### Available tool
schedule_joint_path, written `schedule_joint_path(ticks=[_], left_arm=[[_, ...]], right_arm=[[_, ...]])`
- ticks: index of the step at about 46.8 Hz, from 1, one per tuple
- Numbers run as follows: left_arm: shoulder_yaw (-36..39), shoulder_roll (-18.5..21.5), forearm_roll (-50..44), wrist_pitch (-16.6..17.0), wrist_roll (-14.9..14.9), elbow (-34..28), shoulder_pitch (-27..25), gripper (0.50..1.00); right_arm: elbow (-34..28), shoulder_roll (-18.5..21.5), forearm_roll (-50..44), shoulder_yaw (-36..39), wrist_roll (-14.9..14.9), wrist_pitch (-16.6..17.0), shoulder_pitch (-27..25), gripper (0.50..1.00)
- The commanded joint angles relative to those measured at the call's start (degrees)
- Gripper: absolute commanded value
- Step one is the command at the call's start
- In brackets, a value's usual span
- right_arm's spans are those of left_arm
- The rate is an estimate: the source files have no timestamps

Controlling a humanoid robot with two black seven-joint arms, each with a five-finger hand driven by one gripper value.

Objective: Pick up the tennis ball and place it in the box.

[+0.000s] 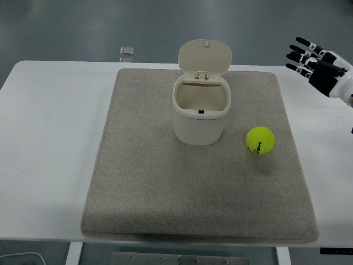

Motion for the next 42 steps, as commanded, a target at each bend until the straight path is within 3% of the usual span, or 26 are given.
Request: schedule_joint_path(ticks=[1, 18, 28, 38, 42], left_arm=[[0.0, 0.0, 0.0, 0.0, 0.0, 0.0, 0.0, 0.992], [0.0, 0.0, 0.0, 0.0, 0.0, 0.0, 0.0, 0.992], [0.0, 0.0, 0.0, 0.0, 0.0, 0.0, 0.0, 0.992], [0.0, 0.0, 0.0, 0.0, 0.0, 0.0, 0.0, 0.992], [0.0, 0.0, 0.0, 0.0, 0.0, 0.0, 0.0, 0.992]], right_arm=[[0.0, 0.31, -0.04, -0.06, 0.0, -0.34, -0.06, 0.915], [0.26, -0.04, -1.88, -0.15, -0.09, 0.01, -0.32, 0.915], [0.61, -0.65, -12.68, -0.06, 0.26, 0.54, -0.41, 0.913], [0.7, -4.08, -25.6, -0.06, 0.62, 4.58, -0.23, 0.915], [0.7, -5.4, -32.28, -0.06, 2.02, 5.98, -0.15, 0.915]])
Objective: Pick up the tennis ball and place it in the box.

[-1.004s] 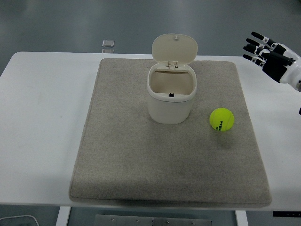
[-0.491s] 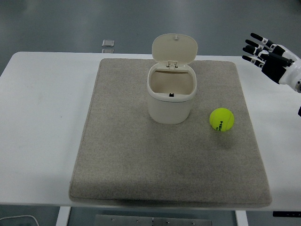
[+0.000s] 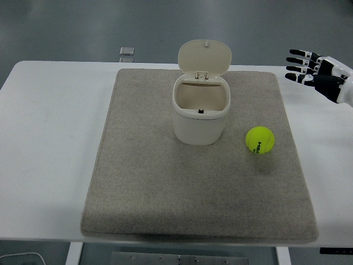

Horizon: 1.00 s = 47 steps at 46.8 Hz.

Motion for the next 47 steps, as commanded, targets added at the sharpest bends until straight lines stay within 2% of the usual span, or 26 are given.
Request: schedule_joint_path(ticks=[1, 11, 18, 28, 35, 47], left_arm=[[0.0, 0.0, 0.0, 0.0, 0.0, 0.0, 0.01, 0.992], [0.0, 0.0, 0.0, 0.0, 0.0, 0.0, 0.01, 0.992], [0.0, 0.0, 0.0, 0.0, 0.0, 0.0, 0.01, 0.992], [0.0, 0.0, 0.0, 0.0, 0.0, 0.0, 0.01, 0.992], [0.0, 0.0, 0.0, 0.0, 0.0, 0.0, 0.01, 0.992], [0.0, 0.0, 0.0, 0.0, 0.0, 0.0, 0.01, 0.992]], right_arm=[[0.06, -1.26, -7.04, 0.01, 1.68, 1.35, 0.18, 0.913], [0.58, -2.31, -21.9, -0.17, 5.98, 1.52, 0.36, 0.913], [4.19, -4.33, -30.33, -0.87, 8.53, 1.61, 0.27, 0.913], [7.53, -4.42, -43.87, -1.22, 11.79, 1.61, -0.08, 0.913], [9.81, -4.51, -49.85, -1.75, 12.32, 1.44, -0.35, 0.913], [12.19, -3.98, -52.67, -2.54, 12.23, 0.73, -1.22, 0.913]])
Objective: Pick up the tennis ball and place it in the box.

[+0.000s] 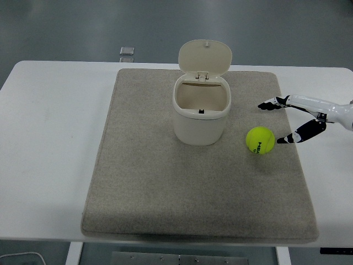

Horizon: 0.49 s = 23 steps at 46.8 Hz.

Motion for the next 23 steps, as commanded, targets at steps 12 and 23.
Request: schedule_joint_path(ticks=[12, 23], left_arm=[[0.0, 0.0, 0.0, 0.01, 0.0, 0.0, 0.0, 0.992], [0.0, 0.0, 0.0, 0.01, 0.0, 0.0, 0.0, 0.992]], right_arm=[[0.25, 1.77, -0.99, -0.36, -0.36, -2.31, -2.09, 0.913], [-0.01, 3.0, -1.43, -0.19, -0.63, -4.07, -3.15, 0.913]])
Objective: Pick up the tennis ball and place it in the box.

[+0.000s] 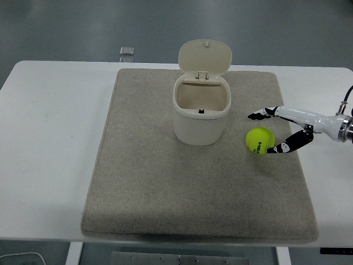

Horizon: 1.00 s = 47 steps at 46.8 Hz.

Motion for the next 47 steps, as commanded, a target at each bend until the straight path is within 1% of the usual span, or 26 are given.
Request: schedule_joint_path(ticks=[1, 5, 16, 20, 22, 25, 27, 32, 38, 41, 46, 47], left_arm=[[0.0, 0.0, 0.0, 0.0, 0.0, 0.03, 0.0, 0.992], [0.0, 0.0, 0.0, 0.0, 0.0, 0.03, 0.0, 0.992], [0.0, 0.0, 0.0, 0.0, 0.0, 0.03, 0.0, 0.992], [0.0, 0.0, 0.0, 0.0, 0.0, -0.06, 0.0, 0.992], [0.0, 0.0, 0.0, 0.0, 0.0, 0.03, 0.0, 0.992], [0.0, 0.0, 0.0, 0.0, 0.0, 0.03, 0.0, 0.992], [0.0, 0.0, 0.0, 0.09, 0.0, 0.03, 0.0, 0.992], [0.0, 0.0, 0.0, 0.0, 0.0, 0.03, 0.0, 0.992], [0.0, 0.0, 0.0, 0.0, 0.0, 0.03, 0.0, 0.992], [0.0, 0.0, 0.0, 0.0, 0.0, 0.03, 0.0, 0.992], [0.0, 0.0, 0.0, 0.0, 0.0, 0.03, 0.0, 0.992], [0.0, 0.0, 0.0, 0.0, 0.0, 0.03, 0.0, 0.992]], right_arm=[[-0.2, 0.53, -0.15, 0.17, -0.14, -0.23, -0.44, 0.913], [-0.46, 1.06, -0.59, 0.17, -0.15, -0.85, -0.62, 0.911], [-0.73, 1.68, -2.26, 0.26, -0.15, -0.94, -1.23, 0.903], [-0.73, 1.68, -2.26, 0.26, -0.15, -1.03, -1.49, 0.895], [-0.73, 1.68, -2.26, 0.26, -0.15, -1.03, -1.49, 0.881], [-0.73, 1.68, -2.35, 0.26, -0.15, -1.03, -1.58, 0.848], [-0.81, 1.68, -2.44, 0.26, -0.23, -1.03, -1.58, 0.803], [-0.81, 1.68, -3.31, 0.26, -0.23, -1.03, -1.67, 0.715], [-0.81, 1.68, -3.32, 0.35, -0.23, -1.03, -1.67, 0.627], [-0.81, 1.68, -3.23, 0.53, -0.15, -0.94, -1.67, 0.57], [-0.81, 1.59, -3.14, 0.7, -0.06, -0.85, -1.49, 0.505], [-0.81, 1.59, -2.97, 0.87, 0.03, -0.85, -1.49, 0.5]])
